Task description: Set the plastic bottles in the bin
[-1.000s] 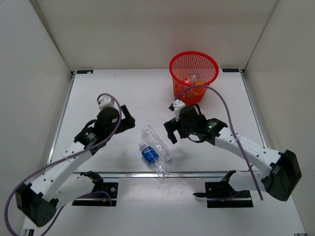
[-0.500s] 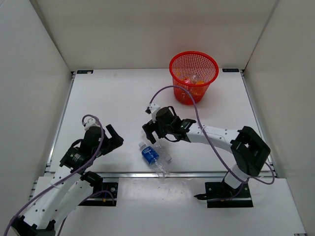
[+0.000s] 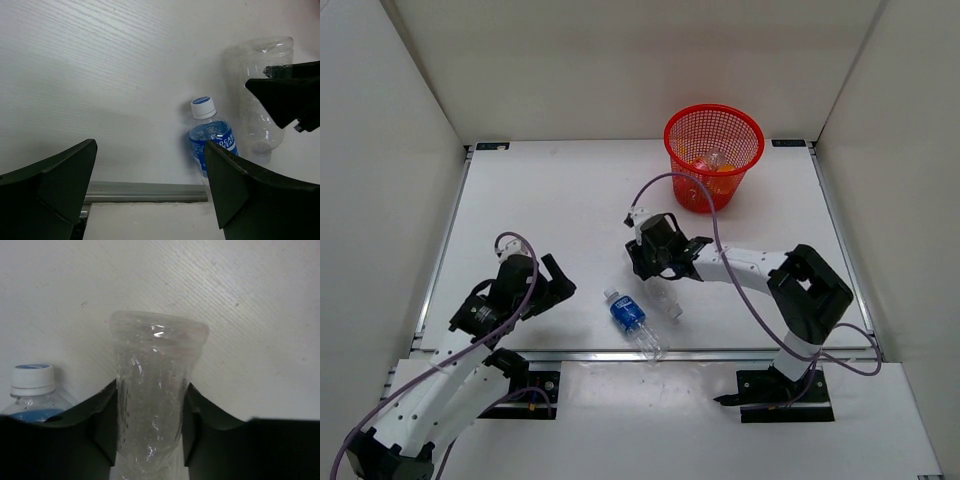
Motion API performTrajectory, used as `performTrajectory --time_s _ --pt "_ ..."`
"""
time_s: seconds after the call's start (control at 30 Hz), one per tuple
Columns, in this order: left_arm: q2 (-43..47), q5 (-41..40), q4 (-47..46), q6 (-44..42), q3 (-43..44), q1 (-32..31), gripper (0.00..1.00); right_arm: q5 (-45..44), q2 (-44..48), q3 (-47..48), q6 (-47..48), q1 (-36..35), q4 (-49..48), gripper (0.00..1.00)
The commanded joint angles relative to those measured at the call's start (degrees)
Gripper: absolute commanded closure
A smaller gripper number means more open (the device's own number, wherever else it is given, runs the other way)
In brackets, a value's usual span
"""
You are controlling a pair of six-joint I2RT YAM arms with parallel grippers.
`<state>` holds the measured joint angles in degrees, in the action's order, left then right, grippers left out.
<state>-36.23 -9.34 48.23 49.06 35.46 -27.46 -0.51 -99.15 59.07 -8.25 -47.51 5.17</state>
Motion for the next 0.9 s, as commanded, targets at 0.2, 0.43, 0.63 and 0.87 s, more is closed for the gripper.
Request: performTrajectory --time_s 0.2,0.43,0.63,0.87 --pt "-4.4 3.0 -6.8 0.1 -2.3 0.6 0.01 5.9 18.2 15.7 7.5 7.7 -0.2 0.79" --pt "-11.7 4.5 -12.2 -0.9 -0.8 -0.4 0.01 3.2 16.2 27.0 17.1 18.8 -11.7 0.78" --pt "-18.1 4.2 -14.4 0.3 2.2 -1.2 0.01 3.3 4.6 35.1 19.2 26.7 -19.7 0.72" --pt "-21.7 3.5 -13.9 1.8 2.2 -1.5 0.01 2.4 -4.5 41.2 20.2 29.1 -19.8 0.63"
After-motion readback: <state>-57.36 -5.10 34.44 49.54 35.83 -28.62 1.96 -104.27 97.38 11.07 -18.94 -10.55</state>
